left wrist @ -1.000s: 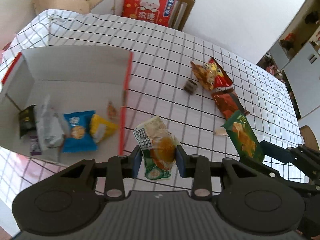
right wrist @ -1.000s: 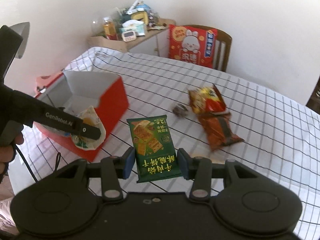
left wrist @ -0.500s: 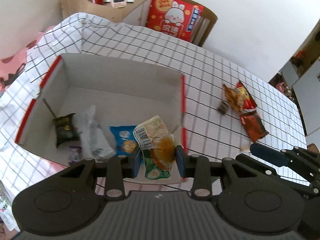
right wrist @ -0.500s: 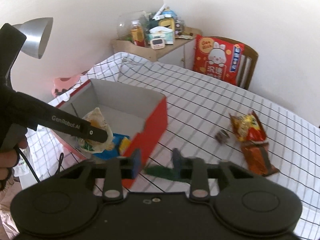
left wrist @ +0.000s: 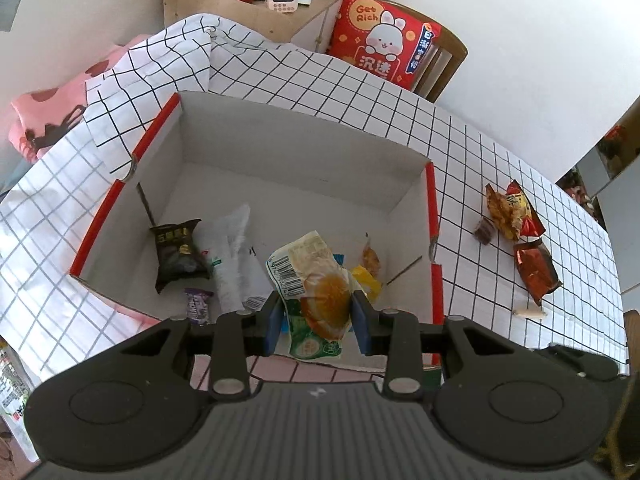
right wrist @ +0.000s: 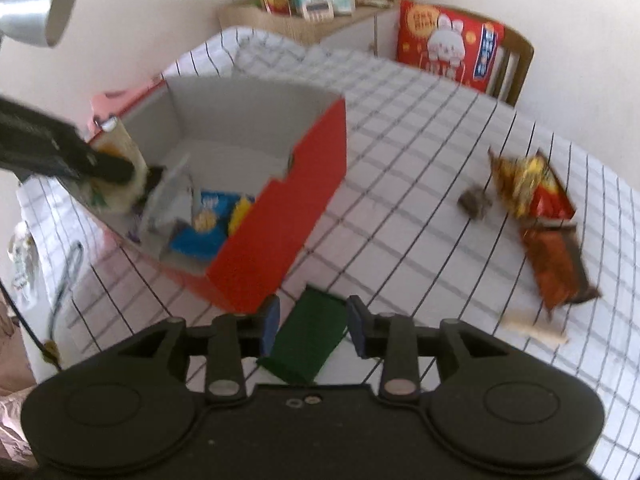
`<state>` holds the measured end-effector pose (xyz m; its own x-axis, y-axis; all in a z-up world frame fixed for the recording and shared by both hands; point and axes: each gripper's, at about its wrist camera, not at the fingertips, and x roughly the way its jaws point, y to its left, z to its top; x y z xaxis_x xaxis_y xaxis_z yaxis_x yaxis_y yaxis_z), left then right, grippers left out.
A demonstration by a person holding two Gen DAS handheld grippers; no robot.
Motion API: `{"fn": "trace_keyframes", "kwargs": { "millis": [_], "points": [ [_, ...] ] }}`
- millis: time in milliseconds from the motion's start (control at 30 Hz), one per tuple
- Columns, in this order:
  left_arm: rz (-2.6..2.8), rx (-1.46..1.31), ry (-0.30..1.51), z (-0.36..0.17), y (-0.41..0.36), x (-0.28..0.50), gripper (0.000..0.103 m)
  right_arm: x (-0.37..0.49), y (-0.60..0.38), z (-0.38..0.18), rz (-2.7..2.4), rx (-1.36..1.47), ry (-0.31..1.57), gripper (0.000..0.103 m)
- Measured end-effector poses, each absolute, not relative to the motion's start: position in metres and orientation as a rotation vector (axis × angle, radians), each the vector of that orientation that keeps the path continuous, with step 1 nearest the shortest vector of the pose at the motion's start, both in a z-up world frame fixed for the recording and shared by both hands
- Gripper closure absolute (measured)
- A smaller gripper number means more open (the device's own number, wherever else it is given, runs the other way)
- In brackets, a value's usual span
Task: Organize snacks
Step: 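Carry the pastry packet and green cracker packet over the red box with both grippers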
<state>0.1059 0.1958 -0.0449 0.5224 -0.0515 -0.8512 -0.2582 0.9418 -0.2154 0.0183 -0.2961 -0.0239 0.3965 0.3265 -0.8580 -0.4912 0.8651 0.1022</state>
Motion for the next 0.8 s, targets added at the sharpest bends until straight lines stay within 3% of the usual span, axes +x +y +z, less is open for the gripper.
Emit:
{"fn": "trace_keyframes", "kwargs": {
  "millis": [33, 100, 167, 533, 800],
  "points": [
    [0.127, -0.334, 1.017, -0.045, 0.196, 0.105, 0.068, 0.018, -0.293, -0.032, 0.514, -0.176, 1.057, 0.059],
    [0.129, -0.338, 1.018, -0.046, 0.198, 0.104, 0.068, 0.016, -0.288, -0.044, 0.490, -0.178, 1.059, 0.041],
    [0.130, -0.344, 1.021, -0.048, 0.201, 0.102, 0.068, 0.014, -0.284, -0.053, 0.455, -0.186, 1.047, 0.035],
    [0.146, -0.358, 1.034, -0.053, 0.207, 0.098, 0.068, 0.020, -0.271, -0.082, 0.381, -0.166, 1.063, 0.038],
    [0.148, -0.361, 1.032, -0.053, 0.209, 0.097, 0.068, 0.018, -0.268, -0.088, 0.332, -0.191, 1.059, 0.053]
  ]
}}
